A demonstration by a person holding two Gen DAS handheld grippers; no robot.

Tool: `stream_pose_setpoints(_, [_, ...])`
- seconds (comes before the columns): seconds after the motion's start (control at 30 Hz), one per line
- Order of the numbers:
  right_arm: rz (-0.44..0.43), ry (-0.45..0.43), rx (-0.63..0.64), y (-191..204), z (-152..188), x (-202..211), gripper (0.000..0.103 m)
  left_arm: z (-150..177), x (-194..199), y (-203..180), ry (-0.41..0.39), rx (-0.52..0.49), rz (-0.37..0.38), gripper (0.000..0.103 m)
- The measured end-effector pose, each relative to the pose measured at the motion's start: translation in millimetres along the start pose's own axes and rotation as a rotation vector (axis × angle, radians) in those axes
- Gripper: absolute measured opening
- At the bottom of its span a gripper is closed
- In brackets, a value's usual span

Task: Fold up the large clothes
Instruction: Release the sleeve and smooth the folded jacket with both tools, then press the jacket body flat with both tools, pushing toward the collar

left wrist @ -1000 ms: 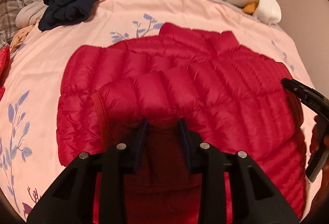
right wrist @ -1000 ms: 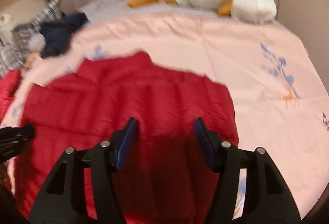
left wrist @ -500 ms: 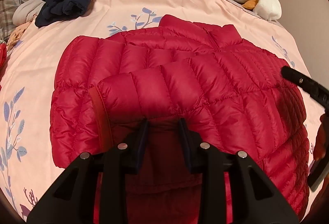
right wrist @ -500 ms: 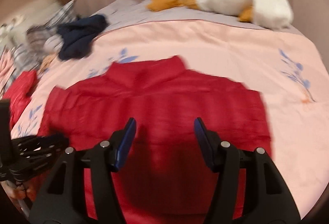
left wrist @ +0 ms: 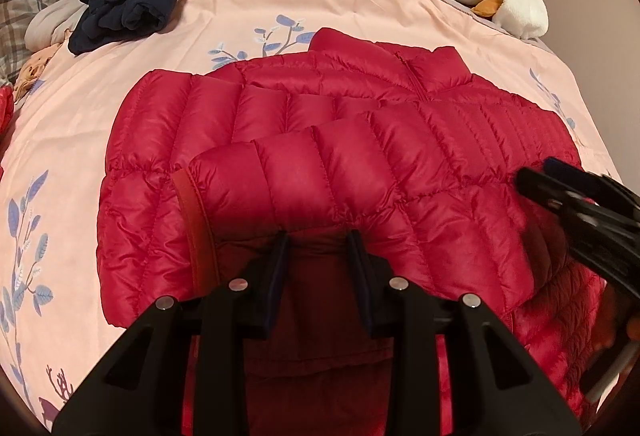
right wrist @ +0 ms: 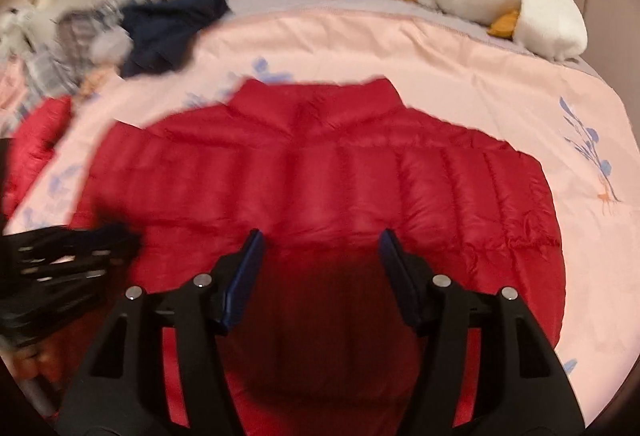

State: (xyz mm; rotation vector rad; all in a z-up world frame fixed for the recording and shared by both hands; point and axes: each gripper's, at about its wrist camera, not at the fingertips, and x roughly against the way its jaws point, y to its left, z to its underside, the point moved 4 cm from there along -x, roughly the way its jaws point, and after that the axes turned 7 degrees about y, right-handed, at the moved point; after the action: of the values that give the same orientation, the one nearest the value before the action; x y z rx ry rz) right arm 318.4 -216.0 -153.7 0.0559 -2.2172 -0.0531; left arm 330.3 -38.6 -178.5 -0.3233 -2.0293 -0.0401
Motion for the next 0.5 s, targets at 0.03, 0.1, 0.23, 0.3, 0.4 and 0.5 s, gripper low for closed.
stream_pose_setpoints(0.03, [-0.011,-0.003,0.008,4.9,4.5,3.6,0.062,0.0,0.0,0.0,0.0,0.0,0.0,0.033])
stream_pose_setpoints(0.1, [-0.019,0.024,0.04,13.6,13.1,-2.0,0.062,0.2,0.0,-0.6,-0.001,0.0,-0.004,0.033])
stream_pose_setpoints(0.23, [0.052,0.066,0.096,20.1,26.9,-26.8,0.065,0.9,-0.9,-2.1,0.001,-0.005,-0.017,0.033])
stream_pose_setpoints(0.3, [0.049,0.074,0.089,20.4,26.8,-26.2,0.065,1.3,-1.0,-2.7,0.001,-0.007,-0.024,0.033])
stream_pose_setpoints(0.4, [0.035,0.068,0.071,18.6,23.8,-14.8,0.064,1.5,-0.4,-3.0,0.0,-0.006,-0.027,0.033])
stream_pose_setpoints(0.5, [0.02,0.03,0.091,20.8,29.8,2.1,0.064,2.1,-0.3,-3.0,-0.004,-0.005,-0.026,0.033])
